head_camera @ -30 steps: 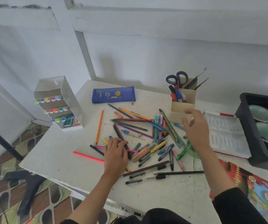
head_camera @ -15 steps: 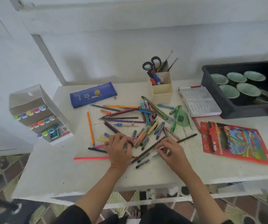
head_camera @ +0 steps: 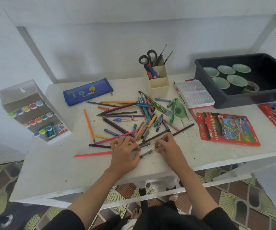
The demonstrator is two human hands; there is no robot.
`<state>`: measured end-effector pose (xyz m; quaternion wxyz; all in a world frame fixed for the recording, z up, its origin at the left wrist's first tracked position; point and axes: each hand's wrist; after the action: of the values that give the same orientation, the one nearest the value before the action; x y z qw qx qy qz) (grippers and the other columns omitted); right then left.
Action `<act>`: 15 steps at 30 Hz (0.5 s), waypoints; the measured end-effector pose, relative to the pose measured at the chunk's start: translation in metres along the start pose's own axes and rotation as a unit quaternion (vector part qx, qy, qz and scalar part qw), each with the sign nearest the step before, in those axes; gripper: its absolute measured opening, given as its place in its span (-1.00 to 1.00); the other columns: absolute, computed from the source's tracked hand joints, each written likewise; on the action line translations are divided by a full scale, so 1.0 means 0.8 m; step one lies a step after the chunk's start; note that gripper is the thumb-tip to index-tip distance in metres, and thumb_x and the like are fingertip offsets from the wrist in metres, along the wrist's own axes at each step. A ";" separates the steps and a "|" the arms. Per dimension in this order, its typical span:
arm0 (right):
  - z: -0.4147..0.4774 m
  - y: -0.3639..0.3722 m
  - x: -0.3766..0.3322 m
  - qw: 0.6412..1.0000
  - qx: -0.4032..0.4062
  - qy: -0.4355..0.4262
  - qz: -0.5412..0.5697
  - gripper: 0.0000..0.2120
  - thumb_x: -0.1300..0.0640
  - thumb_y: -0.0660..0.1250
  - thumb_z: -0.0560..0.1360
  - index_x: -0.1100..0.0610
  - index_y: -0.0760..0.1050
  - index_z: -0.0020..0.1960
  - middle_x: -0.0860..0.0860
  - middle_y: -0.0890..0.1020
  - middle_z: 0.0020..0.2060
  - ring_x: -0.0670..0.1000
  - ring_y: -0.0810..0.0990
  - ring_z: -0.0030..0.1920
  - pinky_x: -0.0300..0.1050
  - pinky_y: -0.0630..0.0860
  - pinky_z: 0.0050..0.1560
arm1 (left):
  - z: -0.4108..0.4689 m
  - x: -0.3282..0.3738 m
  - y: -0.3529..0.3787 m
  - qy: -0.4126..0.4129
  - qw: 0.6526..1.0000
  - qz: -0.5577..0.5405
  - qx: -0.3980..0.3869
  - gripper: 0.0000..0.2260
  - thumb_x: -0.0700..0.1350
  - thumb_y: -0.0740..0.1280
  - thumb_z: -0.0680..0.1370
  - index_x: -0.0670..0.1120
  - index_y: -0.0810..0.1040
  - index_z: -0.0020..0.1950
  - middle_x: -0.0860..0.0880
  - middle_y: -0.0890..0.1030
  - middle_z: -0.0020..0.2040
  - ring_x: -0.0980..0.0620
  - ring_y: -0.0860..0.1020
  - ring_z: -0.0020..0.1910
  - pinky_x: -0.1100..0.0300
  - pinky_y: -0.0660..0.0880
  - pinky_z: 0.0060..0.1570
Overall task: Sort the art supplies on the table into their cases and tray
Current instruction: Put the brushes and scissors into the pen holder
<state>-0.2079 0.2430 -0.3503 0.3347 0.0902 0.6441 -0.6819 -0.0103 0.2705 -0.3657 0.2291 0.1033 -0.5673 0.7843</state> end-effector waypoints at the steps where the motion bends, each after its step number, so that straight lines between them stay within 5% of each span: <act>1: 0.000 -0.001 0.002 1.000 0.002 0.002 0.002 -0.87 0.36 0.36 0.43 0.17 0.51 -0.11 0.03 0.33 -0.08 0.05 0.42 -0.22 -0.10 0.46 -0.25 | 0.000 0.001 0.000 -0.005 1.000 0.002 0.004 -0.91 0.01 0.28 0.37 0.04 0.53 -0.25 0.10 0.48 -0.08 0.06 0.39 0.00 0.13 0.08 -0.05; 10: 0.004 -0.012 0.009 0.994 0.050 0.026 0.093 -0.88 0.37 0.28 0.51 0.20 0.53 -0.03 0.04 0.40 -0.03 -0.17 0.45 -0.14 -0.44 0.38 -0.05 | 0.005 0.001 0.001 0.016 0.999 0.044 0.016 -0.79 0.14 0.28 0.44 0.09 0.62 -0.08 0.06 0.52 -0.06 0.07 0.38 0.01 0.15 0.08 -0.06; 15: 0.005 -0.019 0.003 0.990 0.076 0.029 0.119 -0.89 0.35 0.29 0.51 0.18 0.51 -0.02 0.01 0.45 -0.03 -0.21 0.47 -0.11 -0.45 0.39 -0.09 | 0.005 -0.001 0.006 0.012 0.998 0.054 0.038 -0.79 0.11 0.26 0.45 0.06 0.64 -0.11 0.06 0.54 -0.06 0.06 0.40 0.01 0.14 0.09 -0.05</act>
<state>-0.2171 0.2373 -0.3384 0.3869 0.2105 0.5847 -0.6812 -0.0125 0.2650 -0.3686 0.1886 0.0715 -0.5394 0.8175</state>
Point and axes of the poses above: each hand's wrist, its own z-axis towards the middle knuckle, its own y-axis out of the palm, x = y × z
